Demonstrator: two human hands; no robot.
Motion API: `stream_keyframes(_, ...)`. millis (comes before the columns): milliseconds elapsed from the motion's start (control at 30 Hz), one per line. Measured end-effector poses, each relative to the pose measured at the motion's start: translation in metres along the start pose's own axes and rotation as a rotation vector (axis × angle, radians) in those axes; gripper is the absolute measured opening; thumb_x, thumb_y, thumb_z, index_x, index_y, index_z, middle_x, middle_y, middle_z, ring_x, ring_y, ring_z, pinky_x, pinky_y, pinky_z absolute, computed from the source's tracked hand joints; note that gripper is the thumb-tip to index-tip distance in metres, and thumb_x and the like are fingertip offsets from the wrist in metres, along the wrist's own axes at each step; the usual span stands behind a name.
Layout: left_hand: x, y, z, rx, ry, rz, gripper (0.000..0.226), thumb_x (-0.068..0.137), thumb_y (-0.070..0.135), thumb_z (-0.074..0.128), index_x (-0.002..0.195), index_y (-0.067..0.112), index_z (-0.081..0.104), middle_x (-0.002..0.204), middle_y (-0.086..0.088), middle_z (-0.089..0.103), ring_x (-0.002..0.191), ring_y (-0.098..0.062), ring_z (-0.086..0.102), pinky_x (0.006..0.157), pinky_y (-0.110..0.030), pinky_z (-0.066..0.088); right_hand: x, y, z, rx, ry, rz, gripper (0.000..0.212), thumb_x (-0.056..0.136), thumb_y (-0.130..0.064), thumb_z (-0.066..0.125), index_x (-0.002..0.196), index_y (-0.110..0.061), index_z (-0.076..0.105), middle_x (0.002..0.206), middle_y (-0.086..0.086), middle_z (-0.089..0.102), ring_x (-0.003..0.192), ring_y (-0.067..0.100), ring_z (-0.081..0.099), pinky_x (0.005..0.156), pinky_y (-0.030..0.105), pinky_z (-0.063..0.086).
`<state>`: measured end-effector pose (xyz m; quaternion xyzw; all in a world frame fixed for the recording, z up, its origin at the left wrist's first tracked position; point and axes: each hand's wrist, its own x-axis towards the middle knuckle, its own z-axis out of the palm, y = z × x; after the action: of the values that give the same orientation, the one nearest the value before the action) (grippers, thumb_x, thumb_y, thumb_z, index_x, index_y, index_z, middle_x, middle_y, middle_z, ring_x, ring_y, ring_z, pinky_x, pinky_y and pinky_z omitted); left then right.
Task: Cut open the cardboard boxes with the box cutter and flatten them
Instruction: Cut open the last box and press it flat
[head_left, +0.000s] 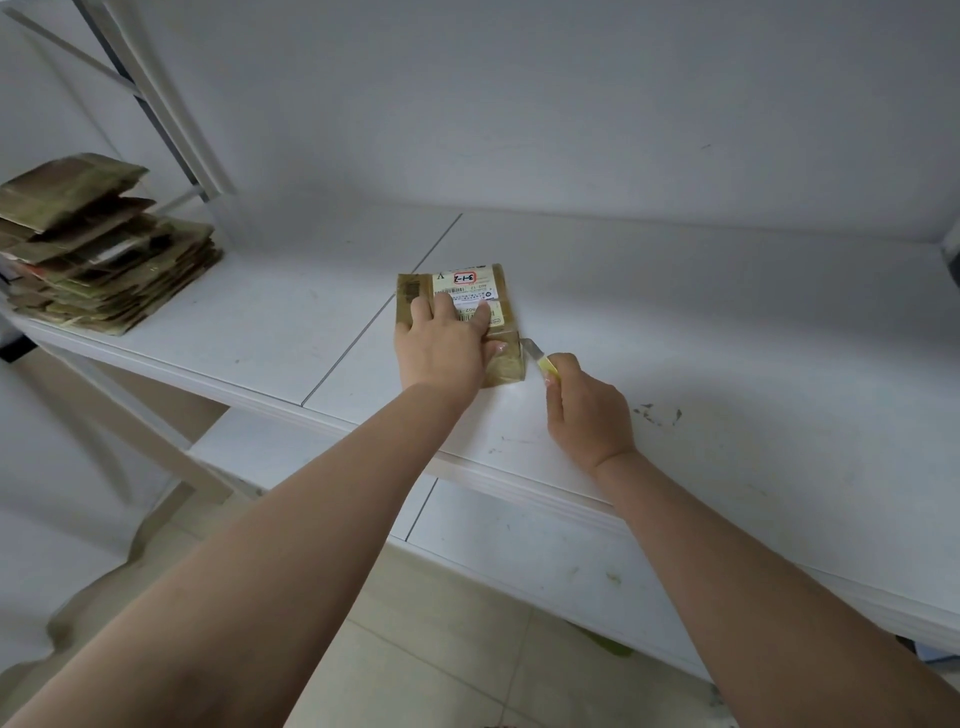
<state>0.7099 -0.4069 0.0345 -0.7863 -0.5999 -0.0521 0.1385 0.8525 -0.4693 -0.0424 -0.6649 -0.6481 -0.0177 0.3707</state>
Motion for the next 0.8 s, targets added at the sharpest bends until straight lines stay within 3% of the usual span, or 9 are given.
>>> stream_keyframes(133, 0.0, 0.001, 0.0, 0.005, -0.01, 0.0, 0.052, 0.095, 0.057, 0.036, 0.143, 0.036, 0.034, 0.129, -0.011, 0.042, 0.117, -0.031, 0.037, 0.09, -0.04, 0.036, 0.0, -0.006, -0.002, -0.092, 0.0, 0.012, 0.017, 0.077, -0.007, 0.053, 0.092, -0.002, 0.06, 0.053, 0.01, 0.057, 0.035, 0.034, 0.047, 0.042, 0.022, 0.026)
stream_keyframes(233, 0.0, 0.002, 0.0, 0.009, -0.01, 0.003, 0.052, 0.096, 0.057, 0.036, 0.143, 0.035, 0.034, 0.129, -0.011, 0.042, 0.117, -0.031, 0.037, 0.09, -0.04, 0.036, -0.001, -0.006, 0.001, -0.174, 0.0, 0.02, 0.018, 0.069, 0.001, 0.066, 0.085, -0.004, 0.059, 0.047, 0.006, 0.052, 0.03, 0.031, 0.043, 0.041, 0.019, 0.026)
stream_keyframes(367, 0.001, 0.002, 0.001, 0.01, -0.007, 0.003, 0.051, 0.096, 0.056, 0.035, 0.143, 0.035, 0.034, 0.129, -0.011, 0.042, 0.118, -0.031, 0.037, 0.09, -0.041, 0.036, -0.002, -0.006, 0.0, -0.166, -0.06, 0.049, 0.013, 0.077, -0.001, 0.062, 0.089, -0.003, 0.059, 0.049, 0.009, 0.055, 0.035, 0.032, 0.047, 0.044, 0.021, 0.026)
stream_keyframes(500, 0.001, 0.002, 0.002, 0.003, -0.009, 0.009, 0.052, 0.095, 0.058, 0.037, 0.142, 0.036, 0.035, 0.13, -0.01, 0.042, 0.119, -0.03, 0.036, 0.091, -0.041, 0.036, -0.002, -0.009, 0.001, -0.269, -0.148, 0.036, 0.023, 0.065, 0.002, 0.068, 0.086, -0.004, 0.059, 0.049, 0.008, 0.056, 0.035, 0.031, 0.049, 0.046, 0.015, 0.014)
stream_keyframes(633, 0.003, 0.0, 0.002, 0.001, -0.006, 0.018, 0.054, 0.094, 0.059, 0.038, 0.142, 0.036, 0.035, 0.13, -0.01, 0.043, 0.119, -0.031, 0.036, 0.092, -0.042, 0.036, -0.002, -0.012, -0.005, -0.254, -0.228, 0.01, 0.022, 0.082, -0.003, 0.052, 0.104, -0.004, 0.057, 0.068, 0.016, 0.064, 0.057, 0.039, 0.06, 0.049, 0.027, 0.028)
stream_keyframes(733, 0.002, 0.0, 0.002, 0.008, -0.004, 0.02, 0.054, 0.093, 0.059, 0.039, 0.142, 0.036, 0.036, 0.129, -0.01, 0.043, 0.119, -0.031, 0.037, 0.092, -0.042, 0.036, -0.006, -0.012, -0.008, -0.224, -0.192, 0.004, 0.017, 0.081, -0.004, 0.055, 0.098, -0.004, 0.058, 0.062, 0.015, 0.063, 0.052, 0.039, 0.06, 0.048, 0.029, 0.032)
stream_keyframes(800, 0.002, 0.0, 0.001, 0.005, -0.017, 0.021, 0.053, 0.093, 0.06, 0.039, 0.141, 0.037, 0.036, 0.13, -0.009, 0.043, 0.119, -0.031, 0.037, 0.093, -0.041, 0.036, -0.007, -0.012, -0.009, -0.269, -0.237, -0.033, 0.018, 0.084, -0.007, 0.051, 0.101, -0.006, 0.056, 0.069, 0.013, 0.065, 0.06, 0.037, 0.062, 0.05, 0.029, 0.033)
